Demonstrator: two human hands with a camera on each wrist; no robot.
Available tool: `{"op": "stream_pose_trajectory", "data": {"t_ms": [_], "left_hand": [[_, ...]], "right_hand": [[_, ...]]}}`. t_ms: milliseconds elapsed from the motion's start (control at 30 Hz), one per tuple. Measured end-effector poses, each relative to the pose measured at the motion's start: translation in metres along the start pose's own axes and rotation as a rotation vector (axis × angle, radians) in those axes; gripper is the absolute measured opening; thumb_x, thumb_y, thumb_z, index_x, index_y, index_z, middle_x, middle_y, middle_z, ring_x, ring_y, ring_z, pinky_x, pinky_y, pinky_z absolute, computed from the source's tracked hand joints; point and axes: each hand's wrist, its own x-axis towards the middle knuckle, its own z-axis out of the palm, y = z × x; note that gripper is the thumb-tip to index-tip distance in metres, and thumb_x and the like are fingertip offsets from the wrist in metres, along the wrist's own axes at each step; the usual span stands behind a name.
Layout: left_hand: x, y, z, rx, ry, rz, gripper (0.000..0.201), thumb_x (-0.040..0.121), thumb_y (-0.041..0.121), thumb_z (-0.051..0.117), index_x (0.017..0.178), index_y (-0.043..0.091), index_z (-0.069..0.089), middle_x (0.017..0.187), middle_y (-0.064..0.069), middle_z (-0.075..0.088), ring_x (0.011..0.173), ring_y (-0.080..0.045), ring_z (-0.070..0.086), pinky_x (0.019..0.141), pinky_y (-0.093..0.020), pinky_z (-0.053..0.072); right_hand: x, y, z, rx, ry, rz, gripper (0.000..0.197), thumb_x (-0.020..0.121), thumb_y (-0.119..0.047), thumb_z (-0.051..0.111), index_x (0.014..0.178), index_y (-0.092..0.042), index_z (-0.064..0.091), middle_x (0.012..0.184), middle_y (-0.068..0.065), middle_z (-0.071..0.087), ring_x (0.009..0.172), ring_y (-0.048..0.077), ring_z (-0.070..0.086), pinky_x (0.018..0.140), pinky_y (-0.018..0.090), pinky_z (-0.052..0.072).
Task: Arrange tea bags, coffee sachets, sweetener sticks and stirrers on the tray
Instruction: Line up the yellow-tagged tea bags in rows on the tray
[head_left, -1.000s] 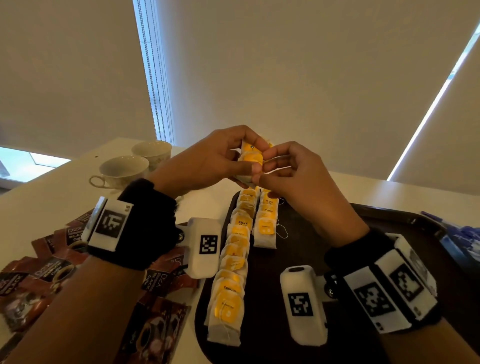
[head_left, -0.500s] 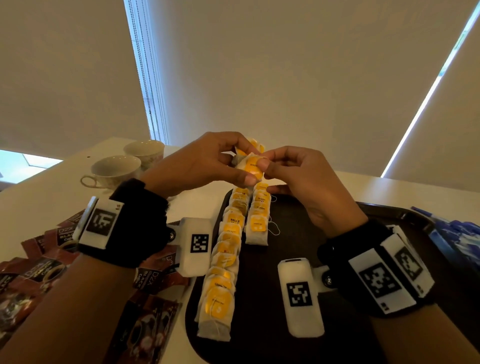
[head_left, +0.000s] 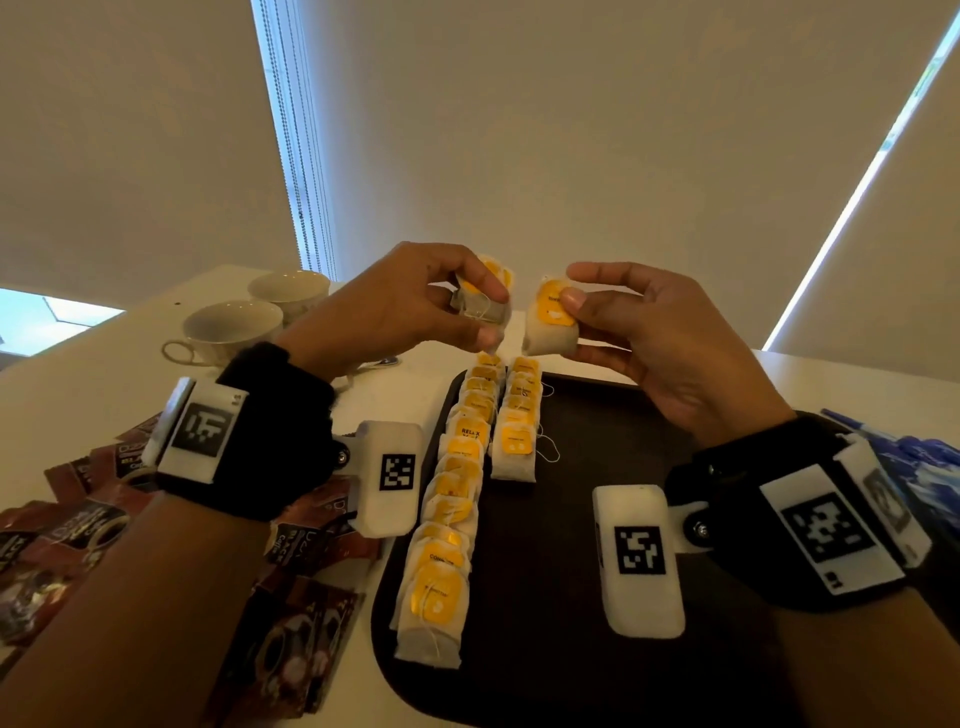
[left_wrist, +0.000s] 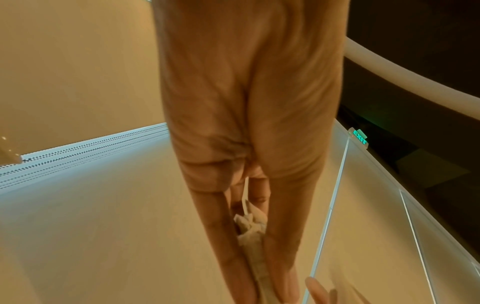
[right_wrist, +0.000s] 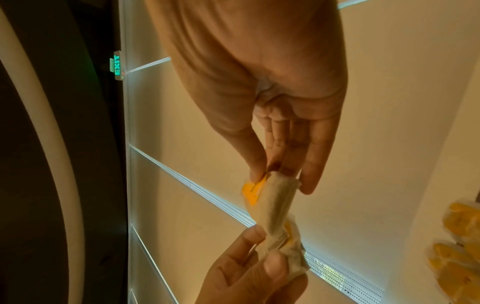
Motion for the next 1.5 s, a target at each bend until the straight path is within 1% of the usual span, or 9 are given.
{"op": "stream_pose_trajectory", "data": {"t_ms": [233, 367, 467, 667, 800, 1067, 1200, 1300, 1500], "left_hand": [[0.001, 0.000, -0.002, 0.000, 0.087, -0.003, 0.030, 0.074, 0.006, 0.076, 0.100, 0.015, 0.064, 0.108, -0.003, 0.064, 0.088, -0.015, 0.068, 0.065, -0.011, 0.051], [0.000, 0.001, -0.003, 0.020, 0.109, 0.021, 0.032, 0.074, 0.008, 0.076, 0.102, 0.014, 0.064, 0.112, -0.007, 0.063, 0.092, -0.019, 0.067, 0.068, -0.013, 0.053], [0.000, 0.002, -0.005, 0.024, 0.105, 0.034, 0.032, 0.074, 0.009, 0.077, 0.102, 0.015, 0.065, 0.112, -0.005, 0.063, 0.091, -0.017, 0.067, 0.067, -0.011, 0.052], [-0.003, 0.003, -0.012, 0.036, 0.123, 0.045, 0.033, 0.074, 0.009, 0.077, 0.105, 0.015, 0.064, 0.111, -0.004, 0.063, 0.090, -0.015, 0.067, 0.066, -0.010, 0.051], [-0.002, 0.003, -0.012, 0.042, 0.117, 0.049, 0.034, 0.074, 0.008, 0.077, 0.105, 0.013, 0.065, 0.112, -0.006, 0.063, 0.090, -0.018, 0.067, 0.067, -0.012, 0.052], [-0.002, 0.002, -0.012, 0.049, 0.101, 0.048, 0.032, 0.075, 0.008, 0.076, 0.104, 0.014, 0.064, 0.111, -0.006, 0.062, 0.088, -0.017, 0.067, 0.068, -0.015, 0.054], [-0.002, 0.002, -0.012, 0.049, 0.087, 0.046, 0.032, 0.076, 0.009, 0.076, 0.104, 0.016, 0.063, 0.112, -0.006, 0.060, 0.089, -0.019, 0.067, 0.070, -0.017, 0.055], [-0.002, 0.002, -0.011, 0.048, 0.073, 0.046, 0.030, 0.076, 0.008, 0.075, 0.102, 0.018, 0.063, 0.112, -0.007, 0.060, 0.089, -0.019, 0.067, 0.069, -0.018, 0.056], [-0.002, 0.003, -0.009, 0.061, 0.059, 0.036, 0.030, 0.076, 0.008, 0.075, 0.103, 0.017, 0.063, 0.112, -0.007, 0.060, 0.085, -0.016, 0.067, 0.066, -0.014, 0.053]], "right_hand": [[-0.005, 0.006, -0.007, -0.182, -0.073, 0.132, 0.012, 0.082, -0.007, 0.066, 0.093, -0.012, 0.066, 0.095, 0.006, 0.069, 0.082, 0.014, 0.069, 0.065, 0.023, 0.058], [-0.008, 0.027, -0.002, -0.554, -0.209, 0.323, 0.014, 0.082, -0.011, 0.068, 0.096, -0.010, 0.065, 0.097, 0.009, 0.066, 0.086, 0.017, 0.066, 0.069, 0.025, 0.058], [-0.008, 0.035, 0.005, -0.769, -0.286, 0.420, 0.014, 0.084, -0.013, 0.066, 0.098, -0.012, 0.064, 0.087, 0.003, 0.064, 0.074, 0.010, 0.061, 0.061, 0.020, 0.053], [-0.003, 0.042, 0.012, -0.628, -0.354, 0.574, 0.015, 0.083, -0.006, 0.066, 0.097, -0.009, 0.062, 0.080, 0.005, 0.070, 0.069, 0.011, 0.068, 0.062, 0.023, 0.057], [0.001, 0.048, 0.018, -0.661, -0.320, 0.583, 0.014, 0.083, -0.003, 0.064, 0.096, -0.007, 0.059, 0.079, 0.006, 0.066, 0.068, 0.012, 0.065, 0.055, 0.021, 0.056], [0.012, 0.059, 0.023, -0.897, -0.276, 0.480, 0.015, 0.083, -0.016, 0.069, 0.088, -0.016, 0.055, 0.078, 0.002, 0.057, 0.064, 0.009, 0.052, 0.051, 0.019, 0.046], [0.009, 0.059, 0.021, -0.951, -0.265, 0.352, 0.028, 0.079, -0.017, 0.074, 0.088, -0.021, 0.047, 0.087, 0.003, 0.055, 0.074, 0.013, 0.055, 0.053, 0.022, 0.048], [0.004, 0.051, 0.023, -0.998, -0.347, 0.277, 0.027, 0.076, -0.016, 0.077, 0.084, -0.021, 0.052, 0.085, 0.001, 0.054, 0.075, 0.015, 0.056, 0.057, 0.023, 0.049], [0.001, 0.056, 0.031, -1.087, -0.478, 0.297, 0.027, 0.074, -0.017, 0.077, 0.094, -0.014, 0.059, 0.082, -0.005, 0.051, 0.070, 0.008, 0.050, 0.054, 0.016, 0.045]]}}
